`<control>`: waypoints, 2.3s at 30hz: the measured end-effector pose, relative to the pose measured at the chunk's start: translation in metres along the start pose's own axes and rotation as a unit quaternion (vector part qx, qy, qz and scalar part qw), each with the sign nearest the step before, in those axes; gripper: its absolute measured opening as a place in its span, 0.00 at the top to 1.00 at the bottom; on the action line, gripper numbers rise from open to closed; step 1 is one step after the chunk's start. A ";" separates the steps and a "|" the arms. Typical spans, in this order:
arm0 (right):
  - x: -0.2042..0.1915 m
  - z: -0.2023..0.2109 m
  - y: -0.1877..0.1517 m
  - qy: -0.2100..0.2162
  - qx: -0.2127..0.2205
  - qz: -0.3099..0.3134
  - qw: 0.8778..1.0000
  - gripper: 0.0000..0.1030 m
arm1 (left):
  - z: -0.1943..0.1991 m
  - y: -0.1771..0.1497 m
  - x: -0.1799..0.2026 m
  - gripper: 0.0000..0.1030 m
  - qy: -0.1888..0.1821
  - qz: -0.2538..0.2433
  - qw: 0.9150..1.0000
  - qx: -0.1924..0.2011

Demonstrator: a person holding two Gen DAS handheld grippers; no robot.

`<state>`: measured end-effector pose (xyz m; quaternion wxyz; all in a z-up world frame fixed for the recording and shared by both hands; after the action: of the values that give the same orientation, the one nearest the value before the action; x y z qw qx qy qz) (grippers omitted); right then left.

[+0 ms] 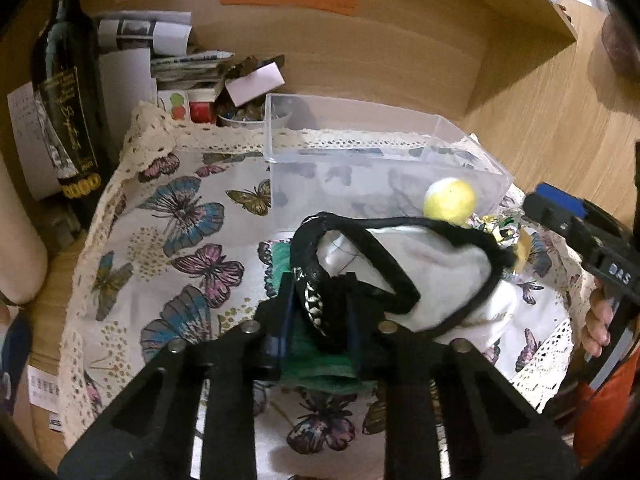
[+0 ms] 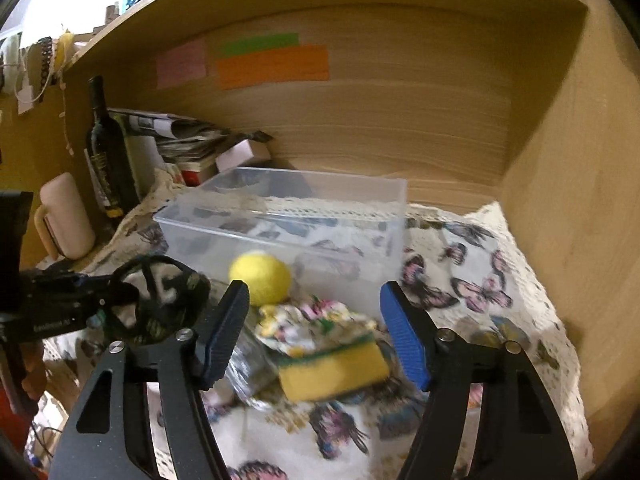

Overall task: Organize soft objects
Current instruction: 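Grasp the black-and-white sleep mask with the left tool while the right tool grasps the yellow felt ball, then carry the mask with the left tool into the clear box while the right tool drops the ball in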

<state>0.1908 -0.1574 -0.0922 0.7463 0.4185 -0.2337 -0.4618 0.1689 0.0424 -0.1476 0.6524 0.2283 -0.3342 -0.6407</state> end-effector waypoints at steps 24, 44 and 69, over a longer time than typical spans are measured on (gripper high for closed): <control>-0.029 -0.039 0.010 0.037 -0.047 0.007 0.998 0.61 | 0.048 0.044 -0.014 0.84 -0.015 0.014 0.995 0.095; -0.015 0.009 0.032 0.033 0.020 0.010 0.999 0.60 | 0.022 0.055 0.000 0.84 -0.049 0.029 0.996 0.068; -0.012 0.000 0.023 0.043 0.007 0.011 0.999 0.60 | 0.034 0.042 0.014 0.87 -0.028 -0.010 0.997 0.071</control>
<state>0.1963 -0.1414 -0.0719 0.7579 0.4405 -0.2087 -0.4336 0.1719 0.0363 -0.0919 0.6189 0.2595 -0.3944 -0.6278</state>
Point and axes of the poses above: each gripper's, at about its wrist camera, not at the fingertips, and z roughly against the way its jaws point, x to its right, y to its top, the point moved 5 cm from there along -z, roughly the way its jaws point
